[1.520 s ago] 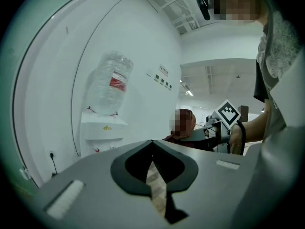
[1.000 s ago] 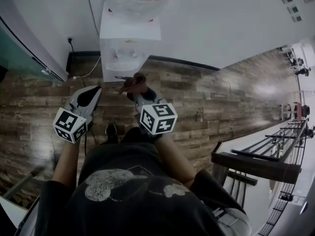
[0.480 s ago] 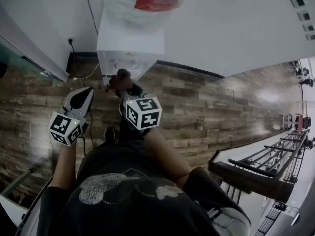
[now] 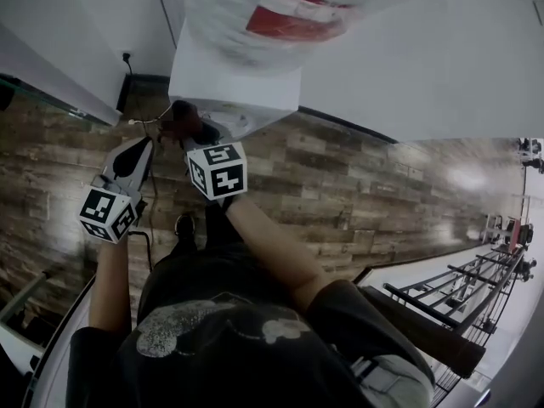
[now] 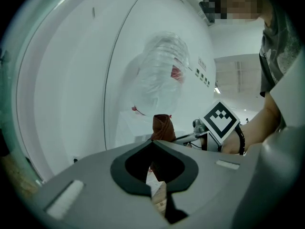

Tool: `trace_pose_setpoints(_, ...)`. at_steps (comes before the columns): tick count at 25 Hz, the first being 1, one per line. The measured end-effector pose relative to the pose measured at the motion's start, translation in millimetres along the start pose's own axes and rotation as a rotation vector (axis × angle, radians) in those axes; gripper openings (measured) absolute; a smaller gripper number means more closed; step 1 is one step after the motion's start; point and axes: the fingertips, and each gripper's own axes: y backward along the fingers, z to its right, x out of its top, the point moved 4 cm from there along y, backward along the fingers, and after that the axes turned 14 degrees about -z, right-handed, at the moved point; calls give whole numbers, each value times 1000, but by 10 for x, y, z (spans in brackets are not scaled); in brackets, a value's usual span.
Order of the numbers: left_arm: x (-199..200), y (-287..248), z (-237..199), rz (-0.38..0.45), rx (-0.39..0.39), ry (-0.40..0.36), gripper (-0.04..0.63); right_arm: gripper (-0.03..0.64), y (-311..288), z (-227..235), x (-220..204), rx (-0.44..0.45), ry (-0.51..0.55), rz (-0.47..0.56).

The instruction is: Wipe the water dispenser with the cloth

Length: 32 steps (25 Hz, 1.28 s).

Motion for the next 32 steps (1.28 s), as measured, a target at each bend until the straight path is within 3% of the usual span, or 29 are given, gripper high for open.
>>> trace_pose_setpoints(6,-35,-135,-245,-12,56,47,17,58,-323,40,64,23,20,-46)
trace_pose_setpoints(12,-70,-250,-338,-44,52,63,17,59,-488,86,71,46,25,-74)
trace_pose_setpoints(19,-54,-369,-228,-63,0,42,17,60,-281,216,48,42,-38,-21)
trace_pose_setpoints(32,17,-663,254,-88,-147,-30,17,60,333,875,-199,-99,-185,70)
